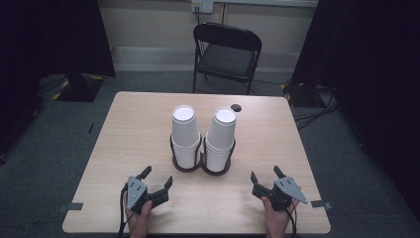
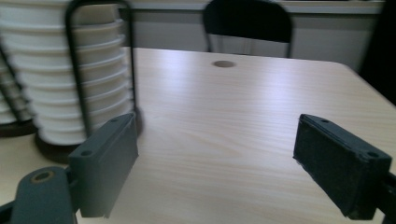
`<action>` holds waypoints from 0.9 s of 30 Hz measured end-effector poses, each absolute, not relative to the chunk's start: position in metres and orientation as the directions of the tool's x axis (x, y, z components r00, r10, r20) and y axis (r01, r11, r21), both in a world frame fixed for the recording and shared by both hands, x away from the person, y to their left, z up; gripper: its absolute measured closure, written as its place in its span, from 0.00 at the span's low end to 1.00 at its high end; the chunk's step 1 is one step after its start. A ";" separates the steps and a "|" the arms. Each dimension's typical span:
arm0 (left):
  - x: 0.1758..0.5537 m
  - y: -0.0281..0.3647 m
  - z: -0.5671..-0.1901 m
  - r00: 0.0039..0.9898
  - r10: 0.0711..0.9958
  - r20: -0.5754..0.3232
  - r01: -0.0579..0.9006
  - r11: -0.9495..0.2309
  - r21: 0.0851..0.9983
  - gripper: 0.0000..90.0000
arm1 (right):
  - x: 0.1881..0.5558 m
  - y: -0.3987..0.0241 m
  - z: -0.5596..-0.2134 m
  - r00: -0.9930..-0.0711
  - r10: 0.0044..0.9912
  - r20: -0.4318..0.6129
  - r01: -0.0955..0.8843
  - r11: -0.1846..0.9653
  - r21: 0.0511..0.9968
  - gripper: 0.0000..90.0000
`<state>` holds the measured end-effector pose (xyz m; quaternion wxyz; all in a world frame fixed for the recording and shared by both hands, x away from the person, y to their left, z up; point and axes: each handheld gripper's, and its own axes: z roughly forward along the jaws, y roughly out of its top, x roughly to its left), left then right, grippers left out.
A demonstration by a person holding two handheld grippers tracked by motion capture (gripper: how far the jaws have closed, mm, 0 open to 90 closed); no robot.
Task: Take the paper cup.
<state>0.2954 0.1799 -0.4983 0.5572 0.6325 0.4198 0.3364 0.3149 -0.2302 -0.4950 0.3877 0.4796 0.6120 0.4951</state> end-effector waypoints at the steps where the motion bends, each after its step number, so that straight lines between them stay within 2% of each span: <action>1: 0.295 0.180 -0.498 0.422 0.905 -0.043 0.157 -0.026 0.987 0.18 | 0.314 -0.229 -0.495 -0.187 0.982 0.003 0.199 0.035 0.979 0.15; 2: 0.295 0.180 -0.498 0.422 0.906 -0.044 0.158 -0.026 0.987 0.18 | 0.312 -0.229 -0.495 -0.147 0.989 0.003 0.186 0.025 0.982 0.15; 3: 0.295 0.180 -0.498 0.422 0.905 -0.046 0.156 -0.023 0.987 0.18 | 0.312 -0.229 -0.495 -0.148 0.989 0.008 0.184 0.020 0.983 0.15; 7: 0.295 0.180 -0.498 0.426 0.903 -0.046 0.155 -0.023 0.988 0.18 | 0.313 -0.226 -0.495 -0.195 0.980 -0.031 0.190 0.069 0.979 0.15; 14: 0.295 0.179 -0.498 0.430 0.902 -0.031 0.150 -0.037 0.988 0.18 | 0.312 -0.224 -0.495 -0.205 0.978 -0.045 0.191 0.086 0.978 0.16; 21: 0.295 0.179 -0.498 0.431 0.901 -0.038 0.152 -0.031 0.988 0.18 | 0.316 -0.221 -0.494 -0.233 0.972 -0.026 0.223 0.079 0.972 0.16; 27: 0.295 0.179 -0.498 0.435 0.900 -0.034 0.147 -0.033 0.989 0.18 | 0.313 -0.216 -0.485 -0.288 0.958 0.005 0.223 0.062 0.973 0.22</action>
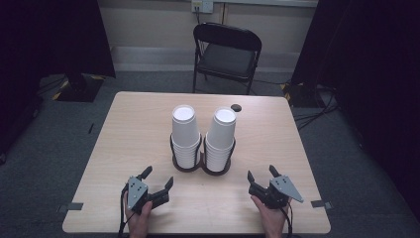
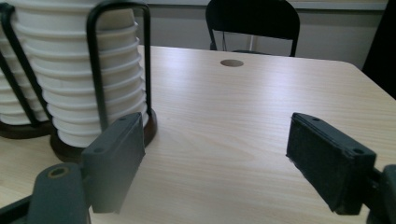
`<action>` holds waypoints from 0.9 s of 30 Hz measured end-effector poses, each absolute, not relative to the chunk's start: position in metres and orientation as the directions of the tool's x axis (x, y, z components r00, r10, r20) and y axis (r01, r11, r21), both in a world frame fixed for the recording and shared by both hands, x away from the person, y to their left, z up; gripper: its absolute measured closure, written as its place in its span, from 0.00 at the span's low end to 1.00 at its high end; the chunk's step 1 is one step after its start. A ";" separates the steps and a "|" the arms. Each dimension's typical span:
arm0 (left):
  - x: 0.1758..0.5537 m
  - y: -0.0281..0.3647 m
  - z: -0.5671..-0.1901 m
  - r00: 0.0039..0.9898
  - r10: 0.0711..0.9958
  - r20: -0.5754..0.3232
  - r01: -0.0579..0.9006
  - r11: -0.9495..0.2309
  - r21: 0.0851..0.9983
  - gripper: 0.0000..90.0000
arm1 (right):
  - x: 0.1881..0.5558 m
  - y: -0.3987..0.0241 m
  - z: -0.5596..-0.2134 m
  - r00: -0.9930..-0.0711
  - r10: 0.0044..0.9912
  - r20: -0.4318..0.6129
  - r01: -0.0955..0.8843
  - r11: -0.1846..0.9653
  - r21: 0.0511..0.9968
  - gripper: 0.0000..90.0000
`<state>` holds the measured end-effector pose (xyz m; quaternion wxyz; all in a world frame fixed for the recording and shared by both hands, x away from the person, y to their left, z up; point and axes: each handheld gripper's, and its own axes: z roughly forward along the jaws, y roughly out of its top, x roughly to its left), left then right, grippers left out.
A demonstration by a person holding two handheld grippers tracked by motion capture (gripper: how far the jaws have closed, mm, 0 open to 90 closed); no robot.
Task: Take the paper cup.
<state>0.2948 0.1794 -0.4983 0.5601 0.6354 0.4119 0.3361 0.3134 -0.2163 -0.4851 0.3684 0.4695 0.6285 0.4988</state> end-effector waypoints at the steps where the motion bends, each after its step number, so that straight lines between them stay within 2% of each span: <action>1: 0.295 0.179 -0.498 0.430 0.902 -0.039 0.151 -0.030 0.988 0.18 | 0.312 -0.214 -0.482 -0.305 0.952 0.021 0.216 0.048 0.975 0.24; 17: 0.295 0.179 -0.498 0.427 0.904 -0.038 0.153 -0.031 0.988 0.18 | 0.315 -0.198 -0.463 -0.426 0.900 0.091 0.215 0.003 0.977 0.29; 19: 0.295 0.179 -0.498 0.427 0.903 -0.037 0.152 -0.031 0.988 0.18 | 0.317 -0.196 -0.459 -0.433 0.898 0.080 0.215 0.017 0.976 0.31; 20: 0.295 0.179 -0.498 0.427 0.904 -0.036 0.151 -0.032 0.988 0.18 | 0.318 -0.194 -0.454 -0.448 0.890 0.088 0.231 0.020 0.973 0.36; 21: 0.295 0.179 -0.498 0.428 0.903 -0.037 0.151 -0.032 0.988 0.18 | 0.318 -0.192 -0.452 -0.450 0.888 0.091 0.235 0.020 0.972 0.36; 27: 0.295 0.179 -0.498 0.428 0.903 -0.036 0.150 -0.032 0.988 0.18 | 0.324 -0.185 -0.440 -0.497 0.864 0.079 0.222 0.039 0.974 0.30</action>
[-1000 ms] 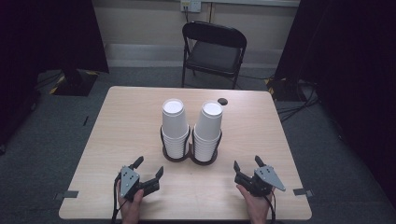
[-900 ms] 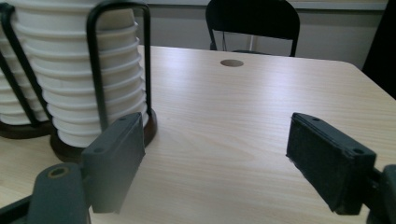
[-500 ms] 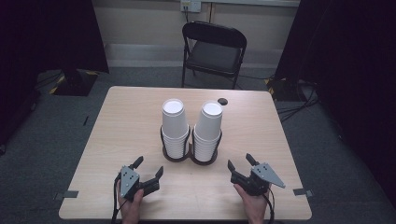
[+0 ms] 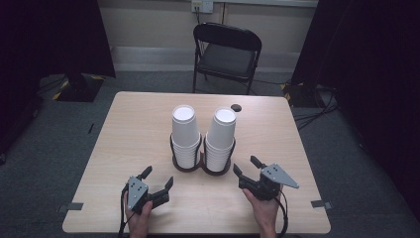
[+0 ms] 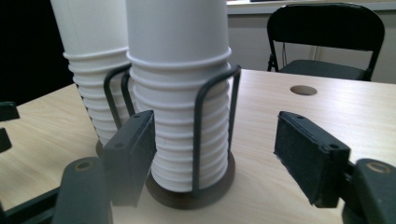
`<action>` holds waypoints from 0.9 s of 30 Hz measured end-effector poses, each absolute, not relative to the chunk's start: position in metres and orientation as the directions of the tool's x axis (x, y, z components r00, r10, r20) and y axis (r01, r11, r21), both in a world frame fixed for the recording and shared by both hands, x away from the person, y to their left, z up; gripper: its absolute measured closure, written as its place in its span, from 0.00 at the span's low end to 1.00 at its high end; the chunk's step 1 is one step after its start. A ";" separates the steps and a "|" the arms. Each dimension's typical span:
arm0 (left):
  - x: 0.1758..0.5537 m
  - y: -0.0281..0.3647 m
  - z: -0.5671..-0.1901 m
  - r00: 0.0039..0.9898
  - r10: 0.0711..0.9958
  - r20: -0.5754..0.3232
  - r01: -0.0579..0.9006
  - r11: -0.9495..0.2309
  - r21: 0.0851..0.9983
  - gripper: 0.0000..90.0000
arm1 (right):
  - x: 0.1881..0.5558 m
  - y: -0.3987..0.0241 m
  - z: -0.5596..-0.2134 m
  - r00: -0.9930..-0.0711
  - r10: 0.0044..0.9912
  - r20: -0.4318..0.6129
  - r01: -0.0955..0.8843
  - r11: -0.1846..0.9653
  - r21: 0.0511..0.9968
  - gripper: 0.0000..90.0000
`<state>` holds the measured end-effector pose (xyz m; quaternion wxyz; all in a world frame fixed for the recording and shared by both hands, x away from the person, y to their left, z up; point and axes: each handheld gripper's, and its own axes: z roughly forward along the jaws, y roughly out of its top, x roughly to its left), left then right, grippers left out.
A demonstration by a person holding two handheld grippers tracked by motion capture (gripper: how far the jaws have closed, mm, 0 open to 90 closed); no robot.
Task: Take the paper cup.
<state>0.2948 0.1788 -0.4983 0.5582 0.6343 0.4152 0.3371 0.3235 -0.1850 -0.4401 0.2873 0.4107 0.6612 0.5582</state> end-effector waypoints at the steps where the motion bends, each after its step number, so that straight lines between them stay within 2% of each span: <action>1: 0.295 0.179 -0.498 0.428 0.903 -0.036 0.151 -0.032 0.988 0.18 | 0.324 -0.184 -0.438 -0.502 0.861 0.083 0.222 0.036 0.974 0.28; 8: 0.295 0.179 -0.498 0.430 0.902 -0.038 0.151 -0.030 0.988 0.18 | 0.332 -0.181 -0.425 -0.550 0.830 0.094 0.207 0.026 0.978 0.24; 21: 0.295 0.179 -0.498 0.431 0.902 -0.033 0.149 -0.035 0.988 0.18 | 0.348 -0.173 -0.399 -0.590 0.806 0.050 0.165 0.059 0.985 0.21; 23: 0.295 0.179 -0.498 0.431 0.902 -0.033 0.149 -0.035 0.988 0.18 | 0.352 -0.169 -0.393 -0.594 0.804 0.037 0.158 0.071 0.985 0.15; 27: 0.295 0.179 -0.498 0.430 0.902 -0.032 0.148 -0.036 0.988 0.18 | 0.360 -0.166 -0.384 -0.608 0.794 0.032 0.158 0.081 0.984 0.15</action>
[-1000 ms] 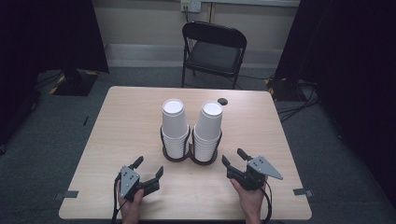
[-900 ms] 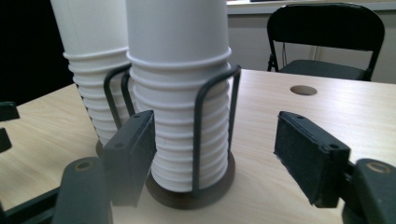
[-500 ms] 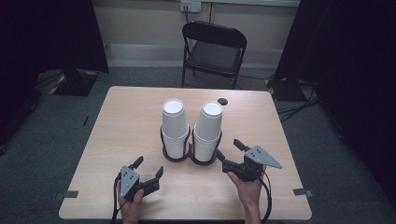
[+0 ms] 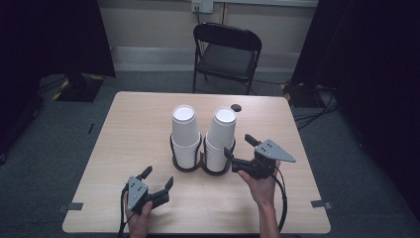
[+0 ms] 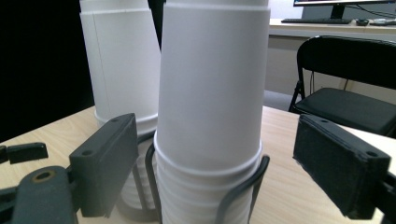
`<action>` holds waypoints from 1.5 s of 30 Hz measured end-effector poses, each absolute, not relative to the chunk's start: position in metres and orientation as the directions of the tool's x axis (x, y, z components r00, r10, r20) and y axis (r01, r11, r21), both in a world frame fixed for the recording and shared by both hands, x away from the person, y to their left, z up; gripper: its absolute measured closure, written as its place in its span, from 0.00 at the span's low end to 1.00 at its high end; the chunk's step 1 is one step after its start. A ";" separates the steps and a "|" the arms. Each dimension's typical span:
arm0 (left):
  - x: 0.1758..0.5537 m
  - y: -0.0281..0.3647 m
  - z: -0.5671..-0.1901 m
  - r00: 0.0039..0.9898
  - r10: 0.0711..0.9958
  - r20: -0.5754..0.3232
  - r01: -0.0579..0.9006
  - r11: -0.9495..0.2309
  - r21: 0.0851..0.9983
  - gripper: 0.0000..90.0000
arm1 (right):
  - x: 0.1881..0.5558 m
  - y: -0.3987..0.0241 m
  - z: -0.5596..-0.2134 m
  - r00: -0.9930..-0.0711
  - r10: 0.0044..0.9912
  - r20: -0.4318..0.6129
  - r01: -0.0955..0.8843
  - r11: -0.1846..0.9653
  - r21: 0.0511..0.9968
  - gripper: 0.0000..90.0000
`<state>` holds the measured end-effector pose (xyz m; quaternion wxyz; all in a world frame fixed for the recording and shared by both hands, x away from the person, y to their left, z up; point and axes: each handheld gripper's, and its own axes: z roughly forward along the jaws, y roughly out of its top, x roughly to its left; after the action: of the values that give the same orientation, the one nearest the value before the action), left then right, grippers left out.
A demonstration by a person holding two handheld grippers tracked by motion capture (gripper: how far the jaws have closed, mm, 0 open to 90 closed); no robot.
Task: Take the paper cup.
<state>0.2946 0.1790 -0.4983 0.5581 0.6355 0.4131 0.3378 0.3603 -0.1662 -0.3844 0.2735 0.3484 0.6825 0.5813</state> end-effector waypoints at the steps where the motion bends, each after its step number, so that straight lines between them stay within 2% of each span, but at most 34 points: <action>1: 0.295 0.179 -0.498 0.431 0.902 -0.031 0.147 -0.036 0.988 0.18 | 0.362 -0.166 -0.383 -0.609 0.792 0.031 0.159 0.083 0.984 0.15; 25: 0.294 0.179 -0.498 0.437 0.899 -0.031 0.144 -0.036 0.989 0.18 | 0.400 -0.150 -0.350 -0.632 0.774 0.033 0.154 0.084 0.985 0.15; 29: 0.294 0.179 -0.498 0.437 0.899 -0.027 0.143 -0.040 0.989 0.18 | 0.408 -0.149 -0.349 -0.648 0.759 0.063 0.177 0.070 0.982 0.15; 45: 0.294 0.179 -0.498 0.440 0.898 -0.027 0.142 -0.040 0.989 0.21 | 0.425 -0.130 -0.362 -0.651 0.758 0.036 0.198 0.123 0.972 0.16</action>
<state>0.2942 0.1792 -0.4983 0.5601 0.6372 0.4078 0.3375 0.4247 -0.1298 -0.3617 0.2459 0.3376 0.7080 0.5695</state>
